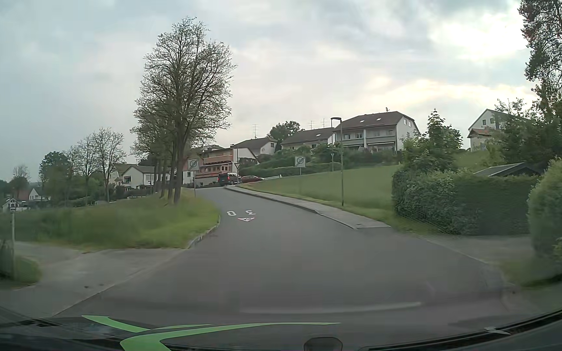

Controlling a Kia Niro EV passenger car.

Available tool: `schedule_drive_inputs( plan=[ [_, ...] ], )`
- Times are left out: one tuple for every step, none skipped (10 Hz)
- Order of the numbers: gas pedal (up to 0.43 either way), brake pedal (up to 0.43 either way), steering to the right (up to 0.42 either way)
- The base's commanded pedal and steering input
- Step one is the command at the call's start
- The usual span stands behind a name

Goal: Follow the waypoints while adhering to traffic rules and regulations

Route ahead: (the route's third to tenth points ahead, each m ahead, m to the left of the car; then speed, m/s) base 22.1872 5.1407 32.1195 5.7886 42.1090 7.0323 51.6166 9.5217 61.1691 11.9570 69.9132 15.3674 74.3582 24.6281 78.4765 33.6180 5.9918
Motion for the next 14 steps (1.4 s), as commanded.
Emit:
schedule_drive_inputs(
  plan=[
    [0.138, 0.0, 0.042],
    [0.138, 0.0, 0.038],
    [0.138, 0.0, 0.033],
    [0.138, 0.0, 0.03],
    [0.138, 0.0, 0.024],
    [0.138, 0.0, 0.015],
    [0.177, 0.0, 0.007],
    [0.177, 0.0, 0.002],
    [0.177, 0.0, -0.005],
    [0.177, 0.0, -0.018],
    [0.177, 0.0, -0.029],
    [0.177, 0.0, -0.035],
    [0.177, 0.0, -0.035],
    [0.177, 0.0, -0.036]
  ],
)
